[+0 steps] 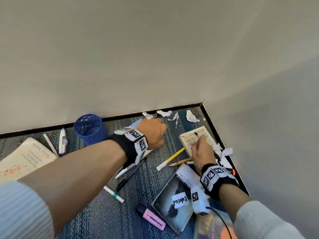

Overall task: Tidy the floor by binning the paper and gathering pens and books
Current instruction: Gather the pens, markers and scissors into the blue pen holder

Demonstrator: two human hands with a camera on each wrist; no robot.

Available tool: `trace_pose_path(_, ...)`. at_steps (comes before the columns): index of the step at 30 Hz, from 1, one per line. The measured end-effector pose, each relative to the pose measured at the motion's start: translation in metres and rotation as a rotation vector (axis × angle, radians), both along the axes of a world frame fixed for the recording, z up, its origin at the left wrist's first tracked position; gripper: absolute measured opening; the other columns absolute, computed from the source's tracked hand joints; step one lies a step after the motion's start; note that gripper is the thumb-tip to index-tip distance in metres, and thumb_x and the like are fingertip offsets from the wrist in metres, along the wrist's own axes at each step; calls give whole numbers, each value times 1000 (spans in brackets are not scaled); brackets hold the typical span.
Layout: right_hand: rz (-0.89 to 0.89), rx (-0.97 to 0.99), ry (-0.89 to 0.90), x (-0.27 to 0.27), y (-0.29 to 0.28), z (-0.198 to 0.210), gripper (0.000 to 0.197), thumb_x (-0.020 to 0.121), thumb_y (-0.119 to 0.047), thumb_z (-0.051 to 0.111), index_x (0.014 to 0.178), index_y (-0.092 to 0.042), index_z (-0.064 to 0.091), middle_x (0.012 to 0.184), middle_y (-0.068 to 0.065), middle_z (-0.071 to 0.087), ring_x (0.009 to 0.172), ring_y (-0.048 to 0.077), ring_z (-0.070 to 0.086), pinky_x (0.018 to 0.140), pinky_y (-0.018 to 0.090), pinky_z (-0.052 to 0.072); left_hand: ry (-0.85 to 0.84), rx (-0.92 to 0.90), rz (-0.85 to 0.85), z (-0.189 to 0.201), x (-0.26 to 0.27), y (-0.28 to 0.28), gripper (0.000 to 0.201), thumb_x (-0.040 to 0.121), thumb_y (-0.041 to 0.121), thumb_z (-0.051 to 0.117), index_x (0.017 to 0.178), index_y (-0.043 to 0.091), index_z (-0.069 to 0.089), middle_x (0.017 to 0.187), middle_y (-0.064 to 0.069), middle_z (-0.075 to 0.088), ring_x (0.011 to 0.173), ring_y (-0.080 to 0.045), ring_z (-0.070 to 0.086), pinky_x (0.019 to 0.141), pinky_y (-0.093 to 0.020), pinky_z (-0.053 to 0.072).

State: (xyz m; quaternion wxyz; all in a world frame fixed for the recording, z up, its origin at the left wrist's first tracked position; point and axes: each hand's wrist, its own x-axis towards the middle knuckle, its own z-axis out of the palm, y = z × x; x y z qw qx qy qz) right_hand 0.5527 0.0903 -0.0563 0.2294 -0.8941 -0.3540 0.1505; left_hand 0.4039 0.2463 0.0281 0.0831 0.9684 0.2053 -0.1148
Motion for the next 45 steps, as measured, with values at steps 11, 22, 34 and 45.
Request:
trace_pose_path(11, 228, -617, -391, 81, -67, 7, 55, 93, -20, 45, 143, -24, 22, 119, 11, 58, 99, 30, 63, 75, 37, 50, -55, -116, -134, -80, 108, -99, 43, 90, 8, 52, 131, 9, 41, 126, -17, 43, 111, -36, 51, 86, -45, 44)
trace_pose_path(22, 475, -774, -604, 82, -78, 10, 37, 97, -7, 31, 134, -3, 37, 123, 11, 48, 96, 21, 63, 73, 30, 51, -204, -376, -174, -115, 181, -118, 27, 96, 16, 51, 119, 10, 64, 113, -12, 50, 98, -33, 60, 83, -43, 51)
trace_pose_path(34, -286, 266, 319, 86, -53, 10, 19, 95, -8, 41, 76, -10, 43, 75, 11, 65, 58, 17, 64, 61, 33, 57, -603, -736, 319, -103, 171, -45, 20, 76, 16, 61, 71, -1, 68, 106, -6, 74, 88, -21, 68, 81, -30, 53)
trace_pose_path(45, -139, 76, 152, 100, 90, 13, 26, 90, -37, 50, 99, -13, 57, 94, 7, 61, 90, 27, 56, 67, 31, 35, -514, -451, 696, -108, 88, 46, 23, 100, 25, 42, 111, 5, 41, 97, -19, 62, 88, -38, 60, 66, -35, 34)
